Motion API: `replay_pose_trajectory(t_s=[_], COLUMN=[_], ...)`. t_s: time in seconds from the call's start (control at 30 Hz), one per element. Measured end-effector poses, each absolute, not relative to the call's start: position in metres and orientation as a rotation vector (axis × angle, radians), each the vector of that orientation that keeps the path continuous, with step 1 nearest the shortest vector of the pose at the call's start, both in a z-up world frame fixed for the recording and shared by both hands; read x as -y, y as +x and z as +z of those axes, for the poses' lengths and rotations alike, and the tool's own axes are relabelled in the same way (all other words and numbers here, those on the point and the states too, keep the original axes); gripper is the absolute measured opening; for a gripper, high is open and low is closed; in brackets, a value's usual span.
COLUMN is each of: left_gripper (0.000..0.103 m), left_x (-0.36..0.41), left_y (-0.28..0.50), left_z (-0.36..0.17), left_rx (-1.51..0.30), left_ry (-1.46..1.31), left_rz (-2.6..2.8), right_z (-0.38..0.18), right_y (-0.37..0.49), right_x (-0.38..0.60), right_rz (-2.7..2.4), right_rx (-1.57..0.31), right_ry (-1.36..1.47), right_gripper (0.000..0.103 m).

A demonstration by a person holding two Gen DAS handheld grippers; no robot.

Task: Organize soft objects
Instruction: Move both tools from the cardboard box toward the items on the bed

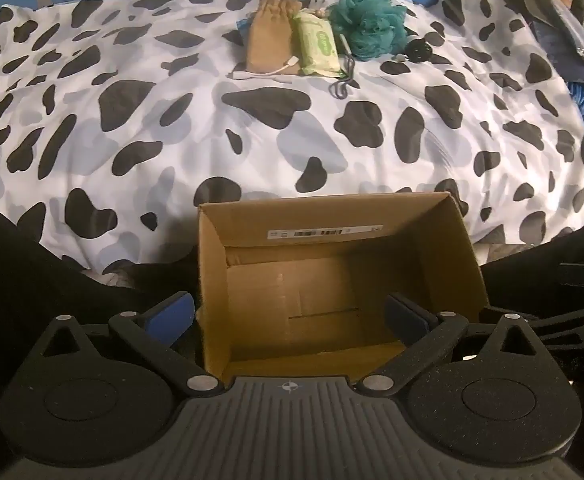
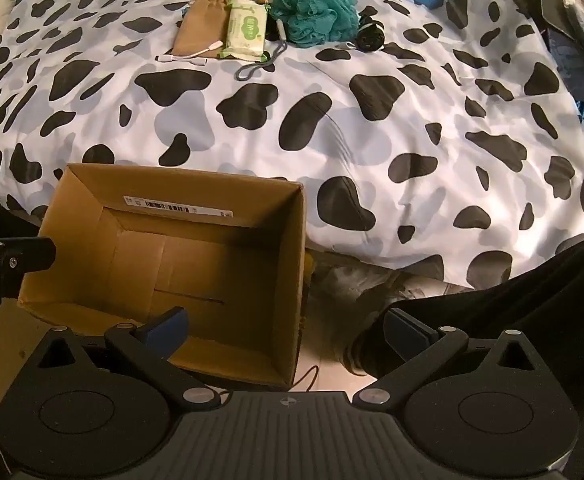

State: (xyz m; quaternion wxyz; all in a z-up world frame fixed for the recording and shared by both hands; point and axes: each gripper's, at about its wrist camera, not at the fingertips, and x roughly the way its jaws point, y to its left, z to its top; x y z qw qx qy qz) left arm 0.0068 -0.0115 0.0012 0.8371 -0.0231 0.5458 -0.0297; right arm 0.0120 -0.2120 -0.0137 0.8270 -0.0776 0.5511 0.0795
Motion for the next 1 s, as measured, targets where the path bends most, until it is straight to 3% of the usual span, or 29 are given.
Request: replay_pose_trajectory(t_s=[0.47,1.0], left_gripper=[0.103,0.103], left_x=[0.028,0.005], left_y=[0.006,0.007], left_z=[-0.008,-0.002], left_rx=[-1.172,-1.148], left_ry=[0.03,-0.069], left_rz=[-0.073,-0.097], right_z=[-0.005,0.01], right_y=[0.017,0.036], right_x=[0.235,0.219], right_rz=[0.204,0.216], right_rx=[-1.129,-1.113], right_ry=[-0.015,0.033], right_gripper=[0.103,0.103])
